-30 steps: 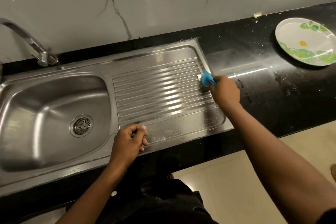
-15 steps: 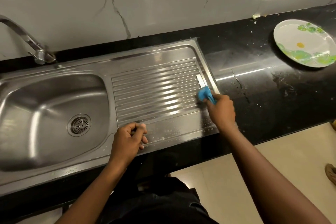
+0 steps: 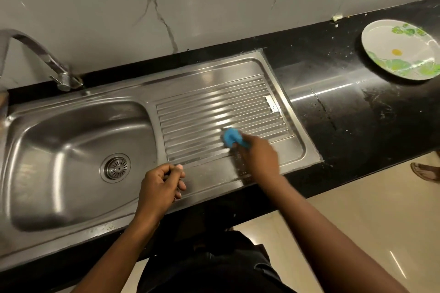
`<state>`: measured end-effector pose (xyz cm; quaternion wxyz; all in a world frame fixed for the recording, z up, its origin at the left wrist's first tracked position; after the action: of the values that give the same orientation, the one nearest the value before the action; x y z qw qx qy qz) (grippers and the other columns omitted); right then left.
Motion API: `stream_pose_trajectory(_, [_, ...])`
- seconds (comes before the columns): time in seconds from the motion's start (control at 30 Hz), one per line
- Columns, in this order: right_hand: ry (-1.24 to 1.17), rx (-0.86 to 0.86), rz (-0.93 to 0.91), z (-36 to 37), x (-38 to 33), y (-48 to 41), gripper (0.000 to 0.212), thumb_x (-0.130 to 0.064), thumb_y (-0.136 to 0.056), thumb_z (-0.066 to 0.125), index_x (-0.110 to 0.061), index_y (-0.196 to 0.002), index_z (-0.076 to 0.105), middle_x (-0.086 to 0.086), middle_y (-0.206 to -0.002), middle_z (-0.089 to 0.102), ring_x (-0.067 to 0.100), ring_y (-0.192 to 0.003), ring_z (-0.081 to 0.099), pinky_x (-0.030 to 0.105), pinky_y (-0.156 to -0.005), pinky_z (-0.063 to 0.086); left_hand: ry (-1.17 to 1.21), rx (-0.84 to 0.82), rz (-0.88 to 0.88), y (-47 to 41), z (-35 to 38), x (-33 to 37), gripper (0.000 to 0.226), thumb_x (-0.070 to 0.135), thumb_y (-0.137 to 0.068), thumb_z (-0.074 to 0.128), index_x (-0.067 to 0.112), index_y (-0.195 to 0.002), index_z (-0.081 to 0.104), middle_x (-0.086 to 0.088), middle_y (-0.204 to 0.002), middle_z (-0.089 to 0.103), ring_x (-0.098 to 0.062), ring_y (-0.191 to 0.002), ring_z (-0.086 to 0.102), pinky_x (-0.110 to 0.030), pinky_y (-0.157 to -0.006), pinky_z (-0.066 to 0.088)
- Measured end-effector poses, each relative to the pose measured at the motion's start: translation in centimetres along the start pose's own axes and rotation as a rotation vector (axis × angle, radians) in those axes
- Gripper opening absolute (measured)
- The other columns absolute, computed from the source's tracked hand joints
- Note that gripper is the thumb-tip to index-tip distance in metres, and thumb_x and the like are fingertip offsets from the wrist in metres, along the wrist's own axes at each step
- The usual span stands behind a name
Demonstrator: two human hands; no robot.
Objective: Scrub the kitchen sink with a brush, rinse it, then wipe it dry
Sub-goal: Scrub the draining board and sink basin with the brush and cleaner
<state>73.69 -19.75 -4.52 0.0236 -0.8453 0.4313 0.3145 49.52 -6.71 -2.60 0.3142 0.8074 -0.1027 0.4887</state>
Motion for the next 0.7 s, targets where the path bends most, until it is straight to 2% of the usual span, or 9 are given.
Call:
stream_pose_trajectory(0.07, [0.014, 0.087, 0.083, -3.6, 3.9, -1.0, 0.034, -0.039, -0.103, 0.063, -0.028, -0.135, 0.066, -0.002, -0.106, 0.074, 0.016, -0.086, 0.067, 0.027, -0.066, 0.048, 0.001, -0.006, 0.000, -0.1, -0.7, -0.3, 0.029, 0.025, -0.105, 0.059, 0.009, -0.084, 0.072, -0.014, -0.070, 0.071, -0.020, -0.054, 0.061, -0.027, -0.052, 0.048])
stream_pose_trajectory(0.17, [0.037, 0.202, 0.220, -7.4, 7.2, -1.9, 0.039, -0.030, -0.102, 0.065, -0.020, -0.139, 0.063, 0.008, -0.113, 0.074, 0.019, -0.088, 0.069, 0.036, -0.072, 0.058, 0.006, -0.012, 0.002, -0.4, -1.6, -0.6, 0.030, 0.026, -0.105, 0.060, 0.008, -0.084, 0.072, -0.013, -0.069, 0.071, -0.020, -0.054, 0.061, -0.027, -0.053, 0.048])
stream_pose_trajectory(0.2, [0.030, 0.221, 0.239, -7.3, 7.0, -1.9, 0.038, -0.029, -0.102, 0.065, -0.020, -0.139, 0.063, 0.008, -0.113, 0.073, 0.018, -0.086, 0.069, 0.035, -0.071, 0.058, 0.007, -0.016, 0.002, -0.5, -1.9, -0.7, 0.030, 0.026, -0.105, 0.060, 0.008, -0.084, 0.072, -0.013, -0.070, 0.071, -0.020, -0.054, 0.061, -0.029, -0.053, 0.049])
stream_pose_trajectory(0.27, [0.014, 0.214, 0.222, -5.2, 4.6, -1.2, 0.031, -0.026, -0.105, 0.060, -0.020, -0.135, 0.064, 0.003, -0.107, 0.074, 0.010, -0.076, 0.064, 0.024, -0.062, 0.048, 0.017, -0.015, 0.004, -0.7, -2.6, -0.8, 0.029, 0.025, -0.104, 0.060, 0.008, -0.084, 0.072, -0.012, -0.069, 0.071, -0.021, -0.054, 0.061, -0.031, -0.054, 0.049])
stream_pose_trajectory(0.3, [-0.004, 0.191, 0.200, -3.3, 2.9, -0.4, 0.030, -0.026, -0.105, 0.059, -0.022, -0.135, 0.065, 0.000, -0.104, 0.073, 0.010, -0.075, 0.063, 0.023, -0.063, 0.045, 0.020, -0.010, 0.004, -0.8, -3.0, -0.9, 0.029, 0.025, -0.104, 0.061, 0.008, -0.084, 0.072, -0.012, -0.069, 0.071, -0.021, -0.054, 0.061, -0.032, -0.054, 0.049])
stream_pose_trajectory(0.4, [-0.051, 0.075, 0.112, 3.3, -3.2, 2.2, 0.036, -0.035, -0.102, 0.061, -0.032, -0.137, 0.065, 0.004, -0.108, 0.076, 0.027, -0.095, 0.071, 0.032, -0.075, 0.048, 0.023, 0.004, -0.005, -1.1, -4.1, -1.3, 0.028, 0.024, -0.104, 0.060, 0.008, -0.085, 0.072, -0.014, -0.070, 0.071, -0.022, -0.055, 0.061, -0.032, -0.054, 0.050])
stream_pose_trajectory(0.47, [-0.014, -0.025, 0.020, 7.5, -7.5, 3.7, 0.044, -0.036, -0.101, 0.060, -0.037, -0.145, 0.059, 0.004, -0.113, 0.075, 0.028, -0.105, 0.070, 0.035, -0.083, 0.050, 0.021, 0.015, -0.004, -1.3, -4.8, -1.4, 0.028, 0.023, -0.105, 0.059, 0.007, -0.085, 0.072, -0.016, -0.070, 0.071, -0.023, -0.054, 0.060, -0.032, -0.053, 0.049])
stream_pose_trajectory(0.57, [0.097, -0.137, -0.144, 10.8, -12.7, 4.9, 0.053, -0.030, -0.104, 0.055, -0.038, -0.156, 0.044, 0.004, -0.123, 0.073, 0.026, -0.109, 0.068, 0.037, -0.087, 0.050, 0.002, 0.024, 0.006, -1.4, -5.6, -1.7, 0.028, 0.022, -0.105, 0.058, 0.007, -0.086, 0.071, -0.016, -0.068, 0.071, -0.022, -0.053, 0.059, -0.028, -0.050, 0.049])
stream_pose_trajectory(0.7, [0.115, -0.091, -0.104, 8.1, -10.0, 3.4, 0.048, -0.042, -0.102, 0.059, -0.043, -0.150, 0.052, 0.005, -0.121, 0.074, 0.028, -0.110, 0.068, 0.036, -0.088, 0.050, 0.018, 0.019, 0.009, -1.4, -6.3, -2.3, 0.028, 0.022, -0.105, 0.058, 0.008, -0.085, 0.071, -0.016, -0.067, 0.070, -0.023, -0.053, 0.059, -0.031, -0.052, 0.049])
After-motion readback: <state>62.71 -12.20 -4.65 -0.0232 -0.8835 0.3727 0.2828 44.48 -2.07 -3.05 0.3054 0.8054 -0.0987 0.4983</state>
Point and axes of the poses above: each hand's wrist, its own y-axis away from the middle knuckle, its own z-axis out of the palm, x = y × z, the point moved 6 cm from there along -y, towards the middle knuckle
